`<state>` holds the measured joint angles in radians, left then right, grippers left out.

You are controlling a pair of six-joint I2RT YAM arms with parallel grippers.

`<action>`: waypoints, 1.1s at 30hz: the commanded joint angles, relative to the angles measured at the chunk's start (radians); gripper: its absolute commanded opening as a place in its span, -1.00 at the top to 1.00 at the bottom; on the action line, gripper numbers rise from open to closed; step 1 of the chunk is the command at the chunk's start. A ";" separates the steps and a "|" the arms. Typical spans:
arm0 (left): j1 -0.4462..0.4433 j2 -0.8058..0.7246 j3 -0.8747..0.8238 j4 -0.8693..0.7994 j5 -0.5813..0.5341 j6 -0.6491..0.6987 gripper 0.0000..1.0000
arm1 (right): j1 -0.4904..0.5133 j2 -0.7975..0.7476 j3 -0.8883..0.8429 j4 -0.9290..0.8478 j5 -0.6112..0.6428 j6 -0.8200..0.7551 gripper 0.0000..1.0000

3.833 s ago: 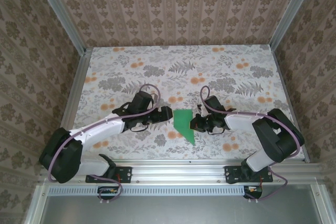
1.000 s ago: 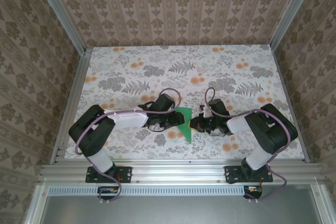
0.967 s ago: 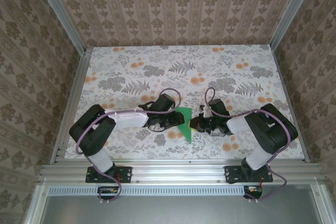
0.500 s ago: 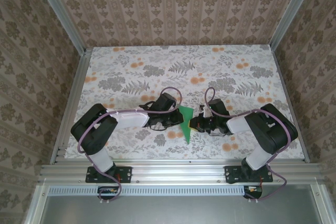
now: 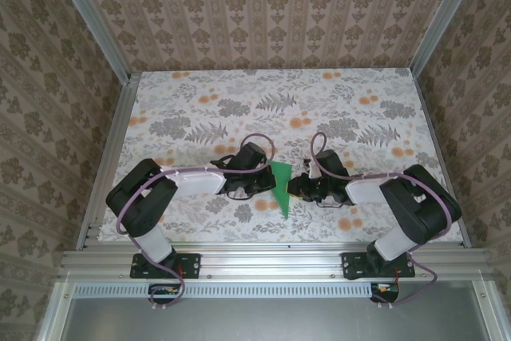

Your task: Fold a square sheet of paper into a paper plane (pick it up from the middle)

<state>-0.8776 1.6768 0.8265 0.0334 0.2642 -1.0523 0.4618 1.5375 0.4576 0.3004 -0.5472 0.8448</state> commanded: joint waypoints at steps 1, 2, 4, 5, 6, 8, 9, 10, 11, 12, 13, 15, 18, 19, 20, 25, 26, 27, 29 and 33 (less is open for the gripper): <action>-0.006 -0.040 -0.009 -0.029 -0.025 -0.025 1.00 | -0.006 -0.100 -0.005 -0.199 0.152 -0.061 0.40; -0.006 -0.038 -0.009 -0.027 -0.023 -0.031 1.00 | -0.006 -0.137 -0.003 -0.234 0.178 -0.077 0.34; -0.006 -0.037 -0.007 -0.023 -0.021 -0.043 1.00 | -0.004 -0.261 -0.009 -0.308 0.259 -0.118 0.22; -0.005 -0.035 -0.004 -0.026 -0.019 -0.046 1.00 | -0.002 -0.311 -0.016 -0.341 0.294 -0.141 0.21; -0.005 -0.033 0.001 -0.029 -0.016 -0.049 1.00 | 0.001 -0.369 -0.024 -0.377 0.334 -0.165 0.20; -0.007 -0.033 0.007 -0.035 -0.014 -0.055 1.00 | 0.016 -0.488 -0.044 -0.436 0.417 -0.221 0.20; -0.008 -0.034 0.007 -0.034 -0.013 -0.058 1.00 | 0.033 -0.541 -0.056 -0.450 0.444 -0.259 0.21; -0.008 -0.033 0.009 -0.036 -0.012 -0.063 1.00 | 0.048 -0.585 -0.066 -0.464 0.471 -0.292 0.23; -0.009 -0.032 0.011 -0.036 -0.013 -0.068 1.00 | 0.068 -0.618 -0.075 -0.474 0.495 -0.313 0.23; -0.009 -0.029 0.013 -0.036 -0.011 -0.072 1.00 | 0.092 -0.647 -0.084 -0.481 0.515 -0.338 0.24; -0.009 -0.025 0.019 -0.041 -0.008 -0.074 1.00 | 0.120 -0.667 -0.095 -0.482 0.539 -0.356 0.25; -0.009 -0.015 0.032 -0.056 -0.004 -0.071 1.00 | 0.200 -0.680 -0.107 -0.468 0.598 -0.387 0.30; -0.008 -0.006 0.035 -0.053 0.003 -0.078 1.00 | 0.342 -0.637 -0.112 -0.399 0.686 -0.440 0.30; -0.010 -0.006 0.034 -0.051 0.004 -0.081 1.00 | 0.386 -0.605 -0.106 -0.374 0.717 -0.465 0.30; -0.010 -0.005 0.037 -0.052 0.004 -0.081 1.00 | 0.429 -0.575 -0.098 -0.359 0.751 -0.488 0.29; -0.011 -0.006 0.039 -0.069 0.005 -0.084 1.00 | 0.618 -0.375 -0.039 -0.237 0.904 -0.648 0.19; -0.012 -0.006 0.039 -0.071 0.005 -0.083 1.00 | 0.639 -0.340 -0.023 -0.224 0.931 -0.673 0.18; -0.011 -0.006 0.039 -0.073 0.005 -0.082 1.00 | 0.663 -0.304 -0.010 -0.209 0.971 -0.691 0.17; -0.011 -0.008 0.042 -0.076 0.006 -0.083 1.00 | 0.687 -0.256 0.005 -0.179 1.017 -0.714 0.16; -0.012 -0.008 0.039 -0.084 0.004 -0.084 1.00 | 0.702 -0.213 0.001 -0.097 1.037 -0.729 0.14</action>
<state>-0.8833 1.6672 0.8417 -0.0227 0.2649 -1.1233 1.1561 1.3060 0.4370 0.1173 0.3996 0.1719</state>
